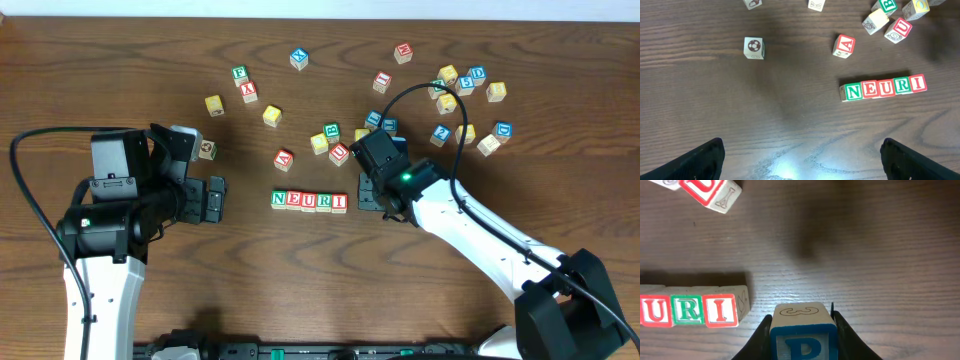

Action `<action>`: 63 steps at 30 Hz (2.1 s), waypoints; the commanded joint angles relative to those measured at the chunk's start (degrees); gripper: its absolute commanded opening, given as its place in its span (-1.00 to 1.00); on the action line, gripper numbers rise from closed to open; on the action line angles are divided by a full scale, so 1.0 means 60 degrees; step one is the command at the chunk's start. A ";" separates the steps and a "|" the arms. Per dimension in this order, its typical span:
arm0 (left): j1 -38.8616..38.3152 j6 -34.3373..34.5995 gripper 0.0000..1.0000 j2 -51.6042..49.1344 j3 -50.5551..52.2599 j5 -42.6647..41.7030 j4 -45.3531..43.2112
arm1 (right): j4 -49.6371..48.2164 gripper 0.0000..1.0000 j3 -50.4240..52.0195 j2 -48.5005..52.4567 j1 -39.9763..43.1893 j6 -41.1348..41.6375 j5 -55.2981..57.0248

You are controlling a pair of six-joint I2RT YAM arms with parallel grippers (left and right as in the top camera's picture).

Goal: Spell out NEURIPS
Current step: 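Carry the blue P block toward the right end of the NEURI row, then lower the blue P block beside the red I block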

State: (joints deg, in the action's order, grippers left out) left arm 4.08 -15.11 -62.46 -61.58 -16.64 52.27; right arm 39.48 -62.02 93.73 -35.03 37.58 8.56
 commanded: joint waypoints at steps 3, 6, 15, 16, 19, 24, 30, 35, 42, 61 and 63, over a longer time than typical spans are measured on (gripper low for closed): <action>0.0044 -0.0120 0.96 0.0058 -0.0197 -0.0113 0.0004 | -0.0342 -0.83 0.0087 0.0404 -0.0182 0.0197 0.0073; 0.0044 -0.0120 0.96 0.0058 -0.0197 -0.0117 0.0007 | -0.0419 -0.83 0.0091 0.0583 -0.0193 0.0237 0.0084; 0.0044 -0.0120 0.96 0.0058 -0.0197 -0.0113 0.0007 | -0.0590 -0.81 0.0091 0.0980 -0.0481 0.0270 0.0080; 0.0044 -0.0120 0.97 0.0058 -0.0197 -0.0117 0.0007 | -0.0641 -0.81 0.0091 0.1005 -0.0495 0.0266 0.0069; 0.0044 -0.0120 0.96 0.0058 -0.0197 -0.0117 0.0007 | -0.0769 -0.80 0.0087 0.1005 -0.0532 0.0266 -0.0138; 0.0044 -0.0120 0.96 0.0058 -0.0197 -0.0117 0.0007 | -0.0831 -0.80 0.0087 0.1005 -0.0692 0.0270 -0.0248; 0.0044 -0.0120 0.96 0.0058 -0.0197 -0.0113 0.0007 | -0.0794 -0.75 0.0109 0.1133 -0.0984 0.0306 -0.0157; 0.0044 -0.0120 0.96 0.0058 -0.0197 -0.0117 0.0007 | -0.0769 -0.74 0.0113 0.1257 -0.1009 0.0448 0.0018; 0.0044 -0.0120 0.96 0.0058 -0.0197 -0.0113 0.0007 | -0.0758 -0.74 0.0113 0.1275 -0.1009 0.0514 0.0091; 0.0044 -0.0120 0.95 0.0058 -0.0197 -0.0117 0.0007 | -0.0980 -0.67 0.0459 0.1279 -0.1009 0.0882 0.0586; 0.0040 -0.0120 0.96 0.0058 -0.0197 -0.0117 0.0004 | -0.1027 -0.66 0.0477 0.1279 -0.1009 0.0885 0.0583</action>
State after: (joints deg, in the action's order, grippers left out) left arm 4.08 -15.11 -62.46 -61.58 -16.64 52.27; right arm 33.80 -59.77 100.99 -40.80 41.69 10.39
